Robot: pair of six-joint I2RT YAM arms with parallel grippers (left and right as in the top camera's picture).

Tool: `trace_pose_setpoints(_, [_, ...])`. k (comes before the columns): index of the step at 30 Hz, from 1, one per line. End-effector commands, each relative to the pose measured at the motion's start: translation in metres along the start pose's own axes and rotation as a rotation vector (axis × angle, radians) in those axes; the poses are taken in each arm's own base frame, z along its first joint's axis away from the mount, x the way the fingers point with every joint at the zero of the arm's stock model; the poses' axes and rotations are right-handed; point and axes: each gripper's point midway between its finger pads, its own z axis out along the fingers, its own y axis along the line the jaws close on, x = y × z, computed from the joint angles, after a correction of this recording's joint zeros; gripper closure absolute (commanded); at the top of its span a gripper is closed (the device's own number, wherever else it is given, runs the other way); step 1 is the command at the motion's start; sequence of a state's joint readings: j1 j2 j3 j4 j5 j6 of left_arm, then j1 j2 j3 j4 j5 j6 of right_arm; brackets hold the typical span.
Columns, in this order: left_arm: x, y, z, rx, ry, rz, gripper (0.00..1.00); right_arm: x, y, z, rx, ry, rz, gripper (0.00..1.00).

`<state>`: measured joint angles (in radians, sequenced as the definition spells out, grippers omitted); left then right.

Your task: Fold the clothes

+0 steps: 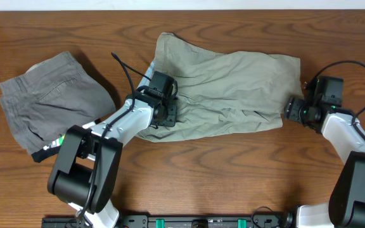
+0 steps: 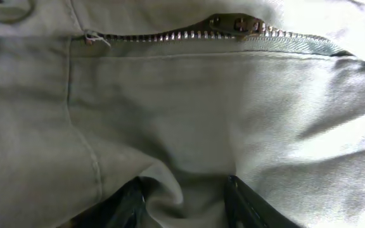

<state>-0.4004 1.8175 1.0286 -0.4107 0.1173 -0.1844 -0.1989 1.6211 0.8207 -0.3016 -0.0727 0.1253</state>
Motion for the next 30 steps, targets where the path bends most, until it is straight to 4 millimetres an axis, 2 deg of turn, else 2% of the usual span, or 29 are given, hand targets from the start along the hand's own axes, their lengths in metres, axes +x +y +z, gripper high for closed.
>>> trace_pose_setpoints(1, [0.008, 0.002, 0.005, -0.001, 0.029, -0.020, 0.55, 0.003, 0.003, 0.004, -0.028, -0.016, -0.006, 0.26])
trace_pose_setpoints(8, [0.012, 0.003, 0.005, -0.005, 0.044, -0.021, 0.56, 0.013, 0.001, 0.038, -0.036, 0.014, -0.004, 0.23])
trace_pose_setpoints(11, [0.013, 0.003, 0.005, -0.007, 0.051, -0.021, 0.55, 0.016, 0.009, 0.050, -0.091, 0.022, -0.010, 0.26])
trace_pose_setpoints(12, [0.013, 0.003, 0.005, -0.007, 0.051, -0.021, 0.55, 0.017, 0.013, 0.052, -0.117, 0.024, -0.024, 0.34])
trace_pose_setpoints(16, [0.013, 0.003, 0.005, -0.007, 0.051, -0.021, 0.55, 0.013, 0.020, 0.046, -0.152, 0.012, -0.040, 0.96])
trace_pose_setpoints(17, [0.013, 0.003, 0.005, -0.007, 0.051, -0.021, 0.55, 0.006, 0.025, 0.037, -0.174, -0.008, -0.057, 0.99])
trace_pose_setpoints(20, [0.013, 0.003, 0.005, -0.007, 0.051, -0.021, 0.56, -0.027, 0.036, 0.000, -0.208, -0.116, -0.075, 0.99])
trace_pose_setpoints(22, [0.013, 0.003, 0.005, -0.007, 0.051, -0.021, 0.55, -0.061, 0.042, -0.033, -0.218, -0.232, -0.091, 0.99])
trace_pose_setpoints(25, [0.013, 0.003, 0.005, -0.007, 0.051, -0.021, 0.55, -0.127, 0.051, -0.090, -0.220, -0.469, -0.098, 0.99])
trace_pose_setpoints(27, [0.013, 0.003, 0.005, -0.007, 0.050, -0.021, 0.55, -0.167, 0.055, -0.119, -0.214, -0.611, -0.105, 0.99])
trace_pose_setpoints(29, [0.013, 0.003, 0.005, -0.007, 0.050, -0.021, 0.55, -0.196, 0.056, -0.135, -0.194, -0.705, -0.082, 0.99])
trace_pose_setpoints(30, [0.013, 0.003, 0.005, -0.007, 0.051, -0.021, 0.55, -0.206, 0.056, -0.136, -0.182, -0.721, -0.063, 0.98])
